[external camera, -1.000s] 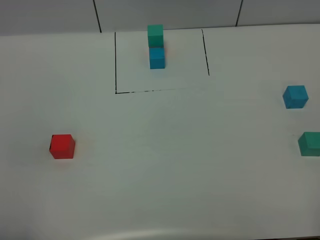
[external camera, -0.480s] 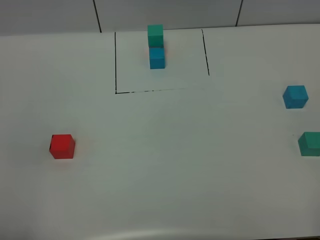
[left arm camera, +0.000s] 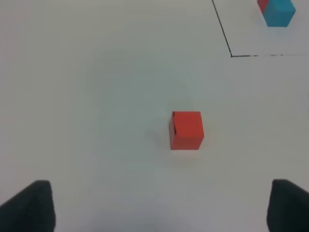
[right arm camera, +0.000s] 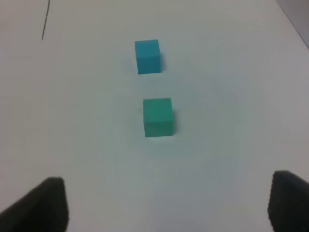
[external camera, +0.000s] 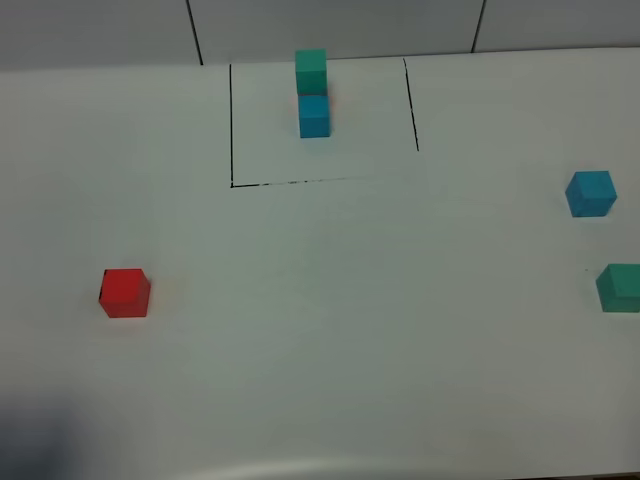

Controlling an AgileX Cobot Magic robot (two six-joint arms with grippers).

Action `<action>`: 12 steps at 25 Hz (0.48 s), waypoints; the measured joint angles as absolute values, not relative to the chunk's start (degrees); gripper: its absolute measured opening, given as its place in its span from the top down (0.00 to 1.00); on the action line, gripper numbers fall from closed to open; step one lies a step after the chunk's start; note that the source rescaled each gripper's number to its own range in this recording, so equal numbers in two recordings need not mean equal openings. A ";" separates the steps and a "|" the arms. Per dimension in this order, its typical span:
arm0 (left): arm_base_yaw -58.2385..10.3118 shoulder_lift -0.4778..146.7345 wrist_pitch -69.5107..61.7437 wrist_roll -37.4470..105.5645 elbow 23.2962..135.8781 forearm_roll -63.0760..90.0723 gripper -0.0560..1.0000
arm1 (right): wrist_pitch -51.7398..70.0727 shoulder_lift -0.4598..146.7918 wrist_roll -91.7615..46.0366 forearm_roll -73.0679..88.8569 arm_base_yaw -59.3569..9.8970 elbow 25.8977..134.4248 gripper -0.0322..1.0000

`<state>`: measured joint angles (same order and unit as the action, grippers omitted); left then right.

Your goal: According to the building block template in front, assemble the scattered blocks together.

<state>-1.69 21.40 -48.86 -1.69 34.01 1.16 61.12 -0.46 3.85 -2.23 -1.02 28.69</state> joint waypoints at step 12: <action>-1.69 56.95 -45.60 0.00 49.08 2.11 0.05 | 61.12 -0.46 3.85 -2.23 -1.02 28.69 0.30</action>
<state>-1.69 56.95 -45.60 0.00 49.08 2.11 61.12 -0.46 3.85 -2.23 -1.02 28.69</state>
